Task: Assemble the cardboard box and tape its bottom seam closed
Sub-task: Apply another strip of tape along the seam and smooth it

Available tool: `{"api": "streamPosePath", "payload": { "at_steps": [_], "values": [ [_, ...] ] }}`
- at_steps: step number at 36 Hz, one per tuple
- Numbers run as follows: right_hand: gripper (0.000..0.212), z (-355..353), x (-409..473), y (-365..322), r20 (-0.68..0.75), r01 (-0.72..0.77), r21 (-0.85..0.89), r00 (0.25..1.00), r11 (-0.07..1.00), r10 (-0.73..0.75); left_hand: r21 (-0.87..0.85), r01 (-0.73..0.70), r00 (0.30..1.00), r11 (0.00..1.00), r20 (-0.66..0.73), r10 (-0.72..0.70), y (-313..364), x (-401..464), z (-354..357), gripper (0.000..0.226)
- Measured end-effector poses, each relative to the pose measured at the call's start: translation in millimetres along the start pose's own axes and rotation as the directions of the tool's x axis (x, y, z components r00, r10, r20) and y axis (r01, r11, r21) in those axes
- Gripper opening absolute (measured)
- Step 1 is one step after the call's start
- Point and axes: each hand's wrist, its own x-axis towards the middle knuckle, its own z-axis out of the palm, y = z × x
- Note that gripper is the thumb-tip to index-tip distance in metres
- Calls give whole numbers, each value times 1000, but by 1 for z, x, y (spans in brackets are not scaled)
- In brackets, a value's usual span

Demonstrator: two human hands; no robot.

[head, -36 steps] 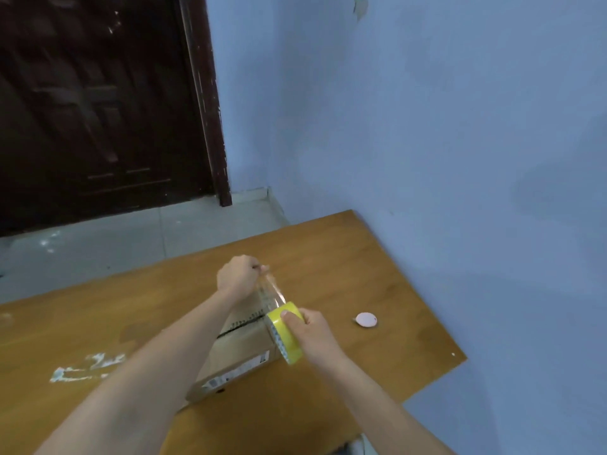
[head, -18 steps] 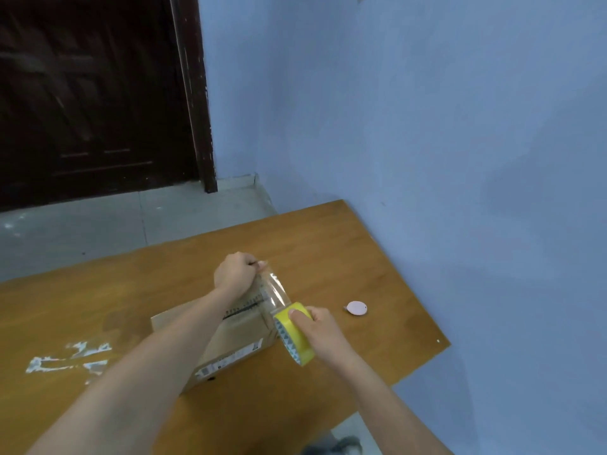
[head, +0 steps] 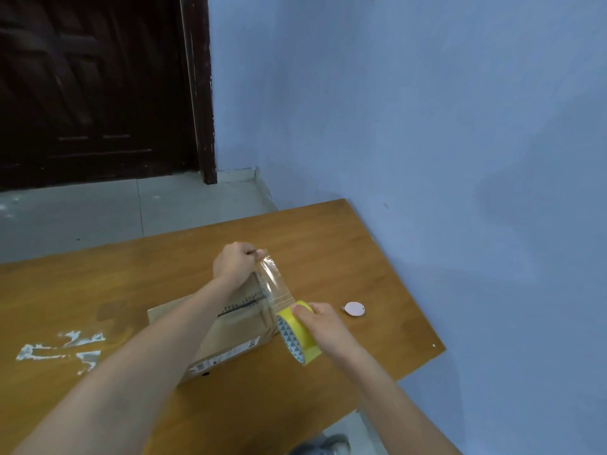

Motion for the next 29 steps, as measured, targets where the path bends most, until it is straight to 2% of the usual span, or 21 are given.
{"api": "streamPosePath", "payload": {
  "at_steps": [5,12,17,24,29],
  "values": [
    [27,3,1,4,26,-19,-41,999,999,20,-19,16,1000,1000,26,-16,-7,-2,4,30],
    [28,12,3,4,5,-7,-6,1000,1000,7,7,33,999,999,15,-33,-7,-1,7,28],
    [34,14,6,7,-17,-5,-74,1000,997,4,2,49,999,999,10,-49,-8,-2,8,26],
    [27,13,8,17,13,-55,-48,998,997,55,-78,67,998,995,5,-66,-12,-1,9,29],
    [37,8,10,34,17,-71,-9,997,997,71,-152,29,998,988,64,-19,-18,0,7,31]
  ]
}}
